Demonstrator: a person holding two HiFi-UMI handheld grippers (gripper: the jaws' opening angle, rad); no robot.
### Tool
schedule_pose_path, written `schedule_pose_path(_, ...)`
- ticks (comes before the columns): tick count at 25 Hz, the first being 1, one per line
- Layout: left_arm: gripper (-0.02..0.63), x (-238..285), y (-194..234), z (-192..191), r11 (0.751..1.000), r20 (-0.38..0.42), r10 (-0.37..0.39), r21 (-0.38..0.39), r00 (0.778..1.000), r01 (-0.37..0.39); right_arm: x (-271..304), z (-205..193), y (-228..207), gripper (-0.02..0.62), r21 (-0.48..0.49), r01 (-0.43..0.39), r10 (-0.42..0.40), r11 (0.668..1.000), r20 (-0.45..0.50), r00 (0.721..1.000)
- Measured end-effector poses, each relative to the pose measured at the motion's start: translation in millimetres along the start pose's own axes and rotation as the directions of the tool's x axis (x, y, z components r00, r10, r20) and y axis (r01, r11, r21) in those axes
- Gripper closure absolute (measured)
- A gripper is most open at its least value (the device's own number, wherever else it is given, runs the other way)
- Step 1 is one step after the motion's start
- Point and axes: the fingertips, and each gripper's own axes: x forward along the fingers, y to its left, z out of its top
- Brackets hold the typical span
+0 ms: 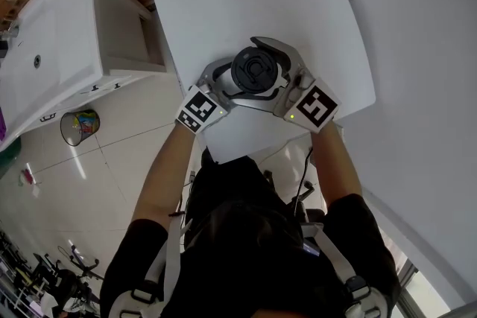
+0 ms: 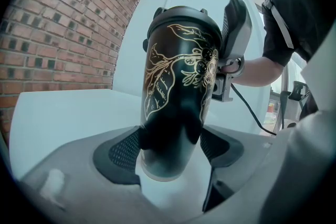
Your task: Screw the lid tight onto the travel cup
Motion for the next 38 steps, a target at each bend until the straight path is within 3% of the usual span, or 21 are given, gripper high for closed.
schedule_pose_path(13,0.245,0,0,-2,1.0,0.0,-0.002,-0.001,1.0,0.002,-4,1,-11,0.107,0.072,0.214,-0.218,0.974,0.061,0.974)
schedule_pose_path(21,0.244,0,0,0,1.0,0.002,0.0,0.003,1.0,0.0,-13,4,-17,0.106,0.121,0.397,-0.41,0.91,0.109,0.906)
schedule_pose_path(29,0.238,-3,-3,-3,1.0,-0.02,-0.009,-0.014,1.0,0.008,-44,-6,-3,0.105,0.121,0.426,-0.437,0.896,0.084,0.895)
schedule_pose_path(34,0.239,-18,6,-4,0.998,-0.023,0.068,0.01,0.997,-0.068,-66,-8,-2,0.104,0.059,0.45,-0.453,0.891,0.068,0.889)
schedule_pose_path(38,0.241,-42,6,-3,0.992,-0.026,0.126,-0.019,0.992,-0.126,-77,-4,6,0.104,0.078,0.465,-0.471,0.882,0.086,0.878)
